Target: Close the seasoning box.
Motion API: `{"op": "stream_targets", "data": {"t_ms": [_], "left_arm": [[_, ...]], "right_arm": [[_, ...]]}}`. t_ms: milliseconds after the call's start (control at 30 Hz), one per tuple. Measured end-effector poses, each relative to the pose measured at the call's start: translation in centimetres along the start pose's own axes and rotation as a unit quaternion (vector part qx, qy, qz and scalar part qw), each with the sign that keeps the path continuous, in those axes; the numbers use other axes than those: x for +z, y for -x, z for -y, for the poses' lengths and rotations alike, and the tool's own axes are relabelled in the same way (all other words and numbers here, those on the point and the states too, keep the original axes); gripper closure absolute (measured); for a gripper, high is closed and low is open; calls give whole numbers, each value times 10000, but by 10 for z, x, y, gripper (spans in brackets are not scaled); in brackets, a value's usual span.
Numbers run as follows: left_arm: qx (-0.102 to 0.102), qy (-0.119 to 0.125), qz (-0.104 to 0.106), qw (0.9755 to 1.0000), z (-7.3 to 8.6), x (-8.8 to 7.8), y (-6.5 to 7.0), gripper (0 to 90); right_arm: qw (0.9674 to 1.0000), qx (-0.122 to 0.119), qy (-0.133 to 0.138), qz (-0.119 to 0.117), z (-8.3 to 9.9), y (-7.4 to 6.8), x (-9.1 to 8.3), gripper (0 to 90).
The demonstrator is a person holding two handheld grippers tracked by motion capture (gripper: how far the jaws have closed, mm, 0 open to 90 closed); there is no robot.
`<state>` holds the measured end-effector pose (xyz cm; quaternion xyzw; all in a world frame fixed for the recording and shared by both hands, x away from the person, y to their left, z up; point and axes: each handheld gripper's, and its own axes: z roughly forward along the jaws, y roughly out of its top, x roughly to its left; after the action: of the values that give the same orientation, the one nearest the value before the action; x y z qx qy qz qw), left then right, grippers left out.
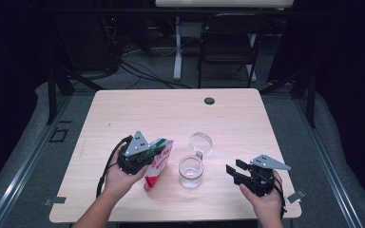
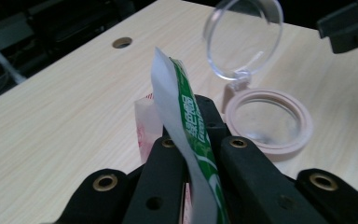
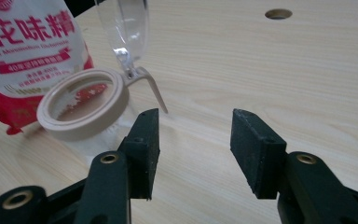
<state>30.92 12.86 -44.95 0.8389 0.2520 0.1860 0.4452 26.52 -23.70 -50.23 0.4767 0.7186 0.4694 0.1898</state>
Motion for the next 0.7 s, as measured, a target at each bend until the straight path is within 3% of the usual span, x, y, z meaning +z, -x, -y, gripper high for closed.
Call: {"op": "stream_targets", "data": {"t_ms": [333, 433, 533, 700], "left_arm": [[-87, -8, 497, 9987, 8, -5, 7, 900], [-65, -18, 458, 9989, 12, -2, 14, 900], [-202, 99, 497, 9985, 18, 1, 17, 886], [-423, 215, 459, 9978, 26, 2, 20, 862]], "right_arm": [[9982, -442, 91, -397, -18, -27, 9, 557], [9961, -642, 93, -601, -24, -37, 13, 560], [9929, -846, 91, -833, -30, -49, 21, 561], [9900, -991, -21, -1008, -32, -58, 32, 560]]}}
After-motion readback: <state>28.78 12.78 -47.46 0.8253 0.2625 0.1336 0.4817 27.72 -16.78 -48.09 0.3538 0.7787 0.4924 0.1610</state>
